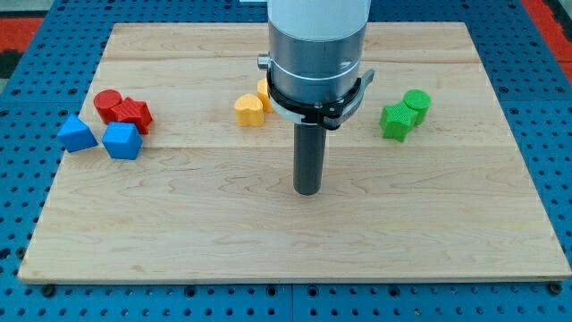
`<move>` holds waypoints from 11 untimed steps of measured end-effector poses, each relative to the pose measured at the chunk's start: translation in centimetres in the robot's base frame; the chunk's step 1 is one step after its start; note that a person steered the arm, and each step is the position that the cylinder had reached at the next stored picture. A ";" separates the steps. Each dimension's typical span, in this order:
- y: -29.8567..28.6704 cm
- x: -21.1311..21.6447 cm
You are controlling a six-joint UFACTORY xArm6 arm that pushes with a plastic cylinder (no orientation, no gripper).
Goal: Point your arm closer to the yellow hexagon
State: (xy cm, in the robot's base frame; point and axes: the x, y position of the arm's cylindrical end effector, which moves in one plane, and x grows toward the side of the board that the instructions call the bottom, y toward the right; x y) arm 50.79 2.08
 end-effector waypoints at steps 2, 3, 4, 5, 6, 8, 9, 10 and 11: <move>-0.2 0.0; -0.4 -0.1; -1.0 -0.1; -3.9 -1.4; -6.7 -3.2; -10.4 -9.5; -12.7 -13.0; -10.9 -16.0; -7.8 -19.0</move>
